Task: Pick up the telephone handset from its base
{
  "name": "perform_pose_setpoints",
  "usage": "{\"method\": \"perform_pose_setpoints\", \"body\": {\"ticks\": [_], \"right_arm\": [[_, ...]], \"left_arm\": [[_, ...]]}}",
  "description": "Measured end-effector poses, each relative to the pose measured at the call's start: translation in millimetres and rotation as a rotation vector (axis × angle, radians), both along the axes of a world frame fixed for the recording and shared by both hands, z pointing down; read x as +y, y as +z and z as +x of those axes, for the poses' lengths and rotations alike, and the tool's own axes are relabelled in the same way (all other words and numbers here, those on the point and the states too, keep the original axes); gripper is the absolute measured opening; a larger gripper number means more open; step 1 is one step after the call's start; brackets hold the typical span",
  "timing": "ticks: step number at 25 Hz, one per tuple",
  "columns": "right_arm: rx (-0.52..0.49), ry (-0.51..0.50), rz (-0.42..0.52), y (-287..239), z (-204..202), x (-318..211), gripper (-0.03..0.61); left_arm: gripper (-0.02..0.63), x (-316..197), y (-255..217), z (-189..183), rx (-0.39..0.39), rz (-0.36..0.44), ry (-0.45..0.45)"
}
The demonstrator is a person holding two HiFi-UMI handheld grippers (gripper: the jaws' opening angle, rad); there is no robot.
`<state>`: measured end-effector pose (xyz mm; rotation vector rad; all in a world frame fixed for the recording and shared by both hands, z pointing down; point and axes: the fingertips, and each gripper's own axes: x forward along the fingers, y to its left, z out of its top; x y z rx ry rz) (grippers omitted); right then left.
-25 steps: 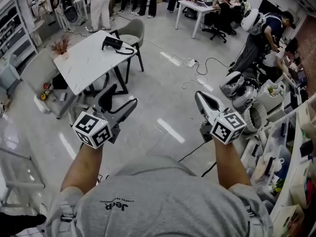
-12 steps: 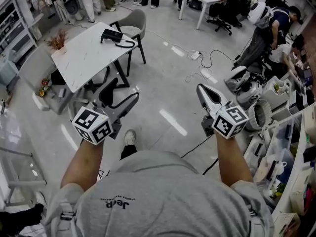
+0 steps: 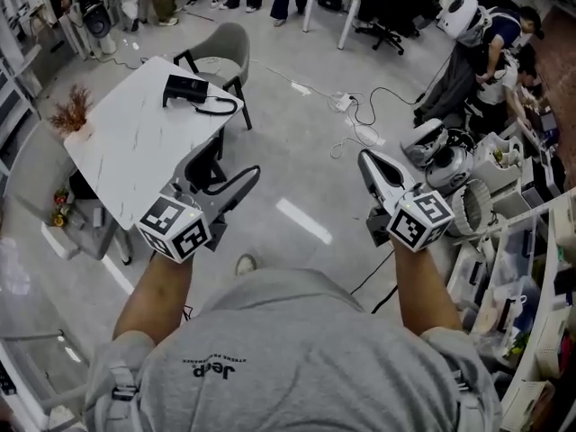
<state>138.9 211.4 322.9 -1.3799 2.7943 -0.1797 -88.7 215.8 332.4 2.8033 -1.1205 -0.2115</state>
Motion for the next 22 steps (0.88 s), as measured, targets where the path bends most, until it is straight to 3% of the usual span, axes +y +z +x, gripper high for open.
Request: {"method": "perform_pose_setpoints", "body": {"ticks": [12,22], "right_arm": [[-0.026,0.049,-0.003,-12.6,-88.9,-169.3,0.005],[-0.016,0.007,-0.025,6.0,-77.5,-272.2,0.005]], "left_arm": [[0.433,-169.4,-9.2,-94.8,-0.017,-0.023,0.046],[0.433,-266.9,6.5,-87.0,-0.027,-0.051,0.023]]}}
